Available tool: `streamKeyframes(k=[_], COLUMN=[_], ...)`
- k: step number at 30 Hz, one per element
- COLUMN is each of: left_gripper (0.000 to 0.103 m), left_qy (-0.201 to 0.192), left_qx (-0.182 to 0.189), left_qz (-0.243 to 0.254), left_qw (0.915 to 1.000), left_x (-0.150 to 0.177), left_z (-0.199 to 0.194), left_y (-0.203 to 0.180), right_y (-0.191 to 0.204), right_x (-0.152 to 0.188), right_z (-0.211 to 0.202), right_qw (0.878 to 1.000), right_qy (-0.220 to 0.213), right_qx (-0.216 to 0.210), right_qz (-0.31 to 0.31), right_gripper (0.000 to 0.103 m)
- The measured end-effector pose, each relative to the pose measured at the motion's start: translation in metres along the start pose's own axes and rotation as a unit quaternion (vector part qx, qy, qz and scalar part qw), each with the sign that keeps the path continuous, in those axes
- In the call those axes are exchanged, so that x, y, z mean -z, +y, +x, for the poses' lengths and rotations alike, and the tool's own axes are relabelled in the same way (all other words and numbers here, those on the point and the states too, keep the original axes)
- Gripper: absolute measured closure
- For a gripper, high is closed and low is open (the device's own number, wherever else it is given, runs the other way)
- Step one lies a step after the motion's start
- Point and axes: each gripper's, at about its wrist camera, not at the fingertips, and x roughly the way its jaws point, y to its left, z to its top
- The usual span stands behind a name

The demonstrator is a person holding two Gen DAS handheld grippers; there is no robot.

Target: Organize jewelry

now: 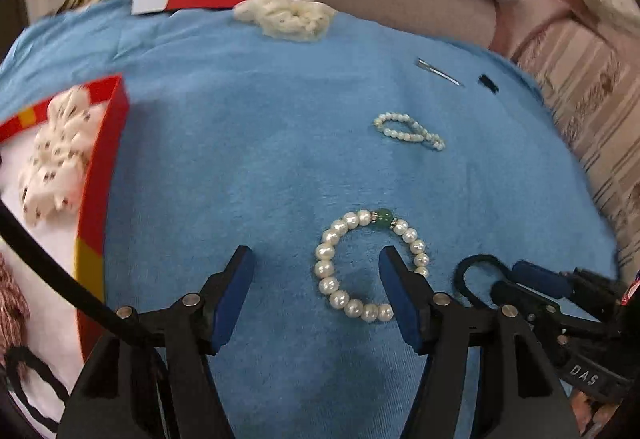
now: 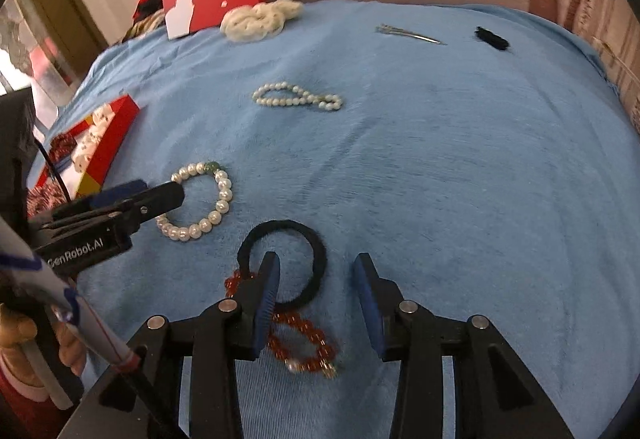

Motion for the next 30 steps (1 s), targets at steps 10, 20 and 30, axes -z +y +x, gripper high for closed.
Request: streamKeyframes(k=[10, 20, 30], left_gripper=[0.094, 0.094, 0.094], left_qy=[-0.010, -0.112, -0.123], left_qx=[0.033, 0.034, -0.016], left_qz=[0.065, 0.034, -0.054], left_qw=[0.9973, 0.9925, 0.9908], left_x=[0.001, -0.012, -0.040], left_z=[-0.010, -0.101, -0.128], left_y=[-0.034, 0.007, 0.122], right_y=[0.008, 0.042, 0.139], right_x=[0.002, -0.009, -0.029], right_z=[-0.010, -0.064, -0.071], right_qw=[0.999, 0.995, 0.990], right_qy=[-0.023, -0.080, -0.084], right_qx=[0.039, 0.038, -0.032], right_qz=[-0.028, -0.050, -0.106], right_gripper=[0.096, 0.097, 0.096])
